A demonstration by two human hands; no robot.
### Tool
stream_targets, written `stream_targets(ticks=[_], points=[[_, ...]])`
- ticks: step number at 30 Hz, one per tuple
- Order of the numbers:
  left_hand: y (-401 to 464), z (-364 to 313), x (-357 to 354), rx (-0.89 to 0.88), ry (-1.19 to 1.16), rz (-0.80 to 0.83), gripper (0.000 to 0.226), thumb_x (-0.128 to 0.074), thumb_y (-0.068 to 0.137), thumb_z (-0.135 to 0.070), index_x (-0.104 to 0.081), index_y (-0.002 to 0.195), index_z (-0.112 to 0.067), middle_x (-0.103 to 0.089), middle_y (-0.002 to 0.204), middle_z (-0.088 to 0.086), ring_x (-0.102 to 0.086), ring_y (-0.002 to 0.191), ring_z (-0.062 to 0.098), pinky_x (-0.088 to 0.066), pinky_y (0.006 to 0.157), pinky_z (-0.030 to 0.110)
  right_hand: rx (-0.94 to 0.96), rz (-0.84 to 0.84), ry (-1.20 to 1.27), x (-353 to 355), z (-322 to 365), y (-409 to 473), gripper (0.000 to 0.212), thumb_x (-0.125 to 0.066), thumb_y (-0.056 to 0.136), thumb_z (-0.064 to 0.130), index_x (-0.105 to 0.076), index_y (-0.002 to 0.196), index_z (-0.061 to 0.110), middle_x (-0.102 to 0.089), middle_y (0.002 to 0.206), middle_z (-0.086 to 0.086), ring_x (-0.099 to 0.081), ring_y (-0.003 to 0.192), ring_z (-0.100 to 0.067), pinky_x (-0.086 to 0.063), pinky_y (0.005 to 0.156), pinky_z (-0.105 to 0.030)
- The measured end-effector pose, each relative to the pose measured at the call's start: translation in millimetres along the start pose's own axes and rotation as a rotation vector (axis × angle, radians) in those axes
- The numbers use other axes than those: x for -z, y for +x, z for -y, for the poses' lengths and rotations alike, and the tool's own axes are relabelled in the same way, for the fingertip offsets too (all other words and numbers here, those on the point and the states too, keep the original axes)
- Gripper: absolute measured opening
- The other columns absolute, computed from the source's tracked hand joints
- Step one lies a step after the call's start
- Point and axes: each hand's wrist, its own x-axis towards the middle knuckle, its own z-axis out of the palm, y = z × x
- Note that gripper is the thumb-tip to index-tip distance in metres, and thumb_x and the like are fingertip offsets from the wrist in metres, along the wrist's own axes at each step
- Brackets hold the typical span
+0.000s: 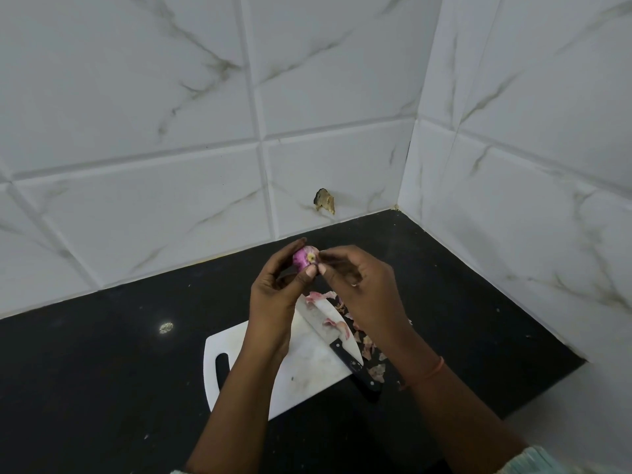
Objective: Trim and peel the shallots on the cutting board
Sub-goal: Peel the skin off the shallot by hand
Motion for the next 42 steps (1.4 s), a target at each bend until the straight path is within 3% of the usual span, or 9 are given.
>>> stream_targets(ticks=[4,9,14,18,22,25,32,36,42], points=[[-1,0,-1,-0.024,0.018,-0.020,0.042,-0.075,0.082,-0.005,-0.068,0.119,-0.023,-0.071,0.117,-0.003,-0.065,0.111,0.018,-0.057,0.089,0.033,0.048,-0.032,-0.072,-2,-3,0,0.014,-0.067,0.090,0.012,-0.071,0.103,0.010,-0.071,0.097,0.004,-0.066,0.089,-0.003,-0.055,0.077,-0.018],[-1,-1,0,-0.059,0.082,-0.033,0.043,-0.078,0.079,-0.005,-0.069,0.118,-0.021,-0.069,0.118,-0.001,-0.064,0.111,0.018,-0.057,0.091,0.036,0.128,-0.025,-0.246,-2,-5,3,0.007,-0.065,0.091,0.016,-0.068,0.096,0.012,-0.066,0.092,0.005,-0.062,0.082,-0.007,-0.055,0.069,-0.028],[-2,-4,2,-0.103,0.117,0.001,0.042,-0.077,0.079,-0.004,-0.069,0.117,-0.021,-0.071,0.116,-0.005,-0.066,0.107,0.013,-0.057,0.088,0.028,0.116,0.069,-0.358,-2,-4,7,0.008,-0.061,0.090,0.022,-0.060,0.096,0.016,-0.057,0.095,0.009,-0.055,0.083,-0.005,-0.052,0.068,-0.024],[-3,-7,6,-0.093,0.112,0.070,0.040,-0.072,0.084,-0.003,-0.066,0.119,-0.024,-0.071,0.114,-0.009,-0.067,0.107,0.008,-0.055,0.084,0.020,0.024,0.167,-0.256,0,-4,10,0.008,-0.058,0.092,0.018,-0.058,0.099,0.014,-0.057,0.096,0.005,-0.057,0.087,-0.010,-0.053,0.073,-0.028],[-2,-8,10,-0.047,0.113,0.131,0.039,-0.066,0.089,-0.007,-0.062,0.120,-0.030,-0.070,0.113,-0.015,-0.067,0.106,0.006,-0.056,0.086,0.023,-0.171,0.226,-0.035,2,2,9,0.006,-0.055,0.095,0.016,-0.059,0.100,0.016,-0.060,0.091,0.005,-0.059,0.079,-0.002,-0.049,0.066,-0.015],[-2,-10,10,-0.008,0.086,0.161,0.037,-0.063,0.092,-0.013,-0.060,0.126,-0.027,-0.070,0.117,-0.009,-0.067,0.108,0.011,-0.056,0.082,0.023,-0.303,0.246,0.112,4,5,11,0.007,-0.055,0.096,0.017,-0.061,0.096,0.020,-0.062,0.086,0.008,-0.058,0.075,0.005,-0.049,0.066,-0.014],[-2,-6,10,0.104,0.004,0.155,0.032,-0.049,0.101,-0.019,-0.058,0.132,-0.025,-0.067,0.123,0.001,-0.068,0.106,0.017,-0.054,0.077,0.022,-0.471,0.184,0.379,9,10,13,0.017,-0.046,0.100,0.015,-0.061,0.103,0.007,-0.064,0.083,-0.002,-0.064,0.074,-0.005,-0.056,0.068,-0.019],[-1,-7,8,0.083,-0.008,0.136,0.041,-0.062,0.091,-0.019,-0.058,0.131,-0.021,-0.069,0.121,-0.002,-0.067,0.107,0.015,-0.055,0.080,0.023,-0.357,0.113,0.258,4,8,10,0.012,-0.058,0.095,0.029,-0.063,0.096,0.018,-0.067,0.089,0.003,-0.065,0.079,-0.004,-0.054,0.069,-0.019],[-1,-8,10,0.057,-0.009,0.118,0.045,-0.067,0.084,-0.027,-0.059,0.127,-0.022,-0.069,0.120,-0.003,-0.066,0.112,0.019,-0.055,0.082,0.026,-0.126,0.107,0.032,0,2,6,0.013,-0.068,0.089,0.022,-0.062,0.100,0.017,-0.065,0.095,0.007,-0.063,0.089,-0.007,-0.054,0.076,-0.018]])
